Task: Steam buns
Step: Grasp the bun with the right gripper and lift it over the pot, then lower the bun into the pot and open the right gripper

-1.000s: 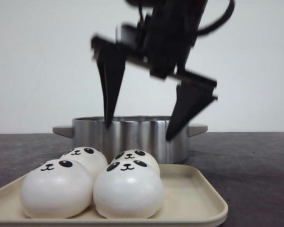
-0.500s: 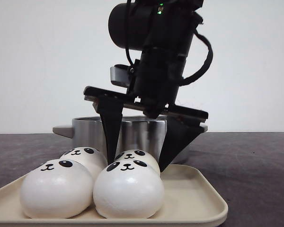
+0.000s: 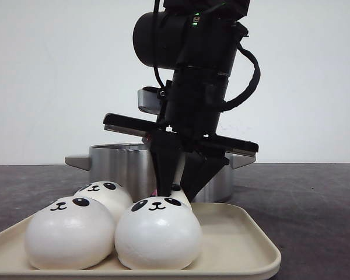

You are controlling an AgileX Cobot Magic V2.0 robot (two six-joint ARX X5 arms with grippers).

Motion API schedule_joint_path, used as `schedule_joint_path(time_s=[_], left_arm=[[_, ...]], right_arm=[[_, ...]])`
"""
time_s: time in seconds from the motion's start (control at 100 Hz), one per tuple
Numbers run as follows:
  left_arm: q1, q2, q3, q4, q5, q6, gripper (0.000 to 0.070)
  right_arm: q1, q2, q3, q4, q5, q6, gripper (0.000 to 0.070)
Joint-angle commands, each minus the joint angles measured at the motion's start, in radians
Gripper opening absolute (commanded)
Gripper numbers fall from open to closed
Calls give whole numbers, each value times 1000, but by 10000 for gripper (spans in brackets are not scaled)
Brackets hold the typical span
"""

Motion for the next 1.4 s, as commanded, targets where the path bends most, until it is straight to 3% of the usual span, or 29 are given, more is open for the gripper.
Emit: schedule_joint_path(time_s=[0.0,0.3,0.51,0.65,0.89,1.11,1.39], left_arm=[[-5,5,14,5,-3,12,662],[-5,8,14,8,-5,11,662],[-6,11,14,8,-5,0,662],[-5,11,14,6,-6,0,662],[-5,20,14,2,-6,0,662],[-5,42,14,1,-6,0,662],[-5,88,14,-1,-5,0,662]], right_arm=[[18,-17,17,-12,5,10,9],[55,-280,66,7,10,-35,8],[3,-323,234,13,163,-186,7],[-89,-243,342,6,160,-268,7],[-209,-67,397,30,103,-333,7],[-239,119,397,94,110,-407,7],[-257,245,397,171,119,-426,7]])
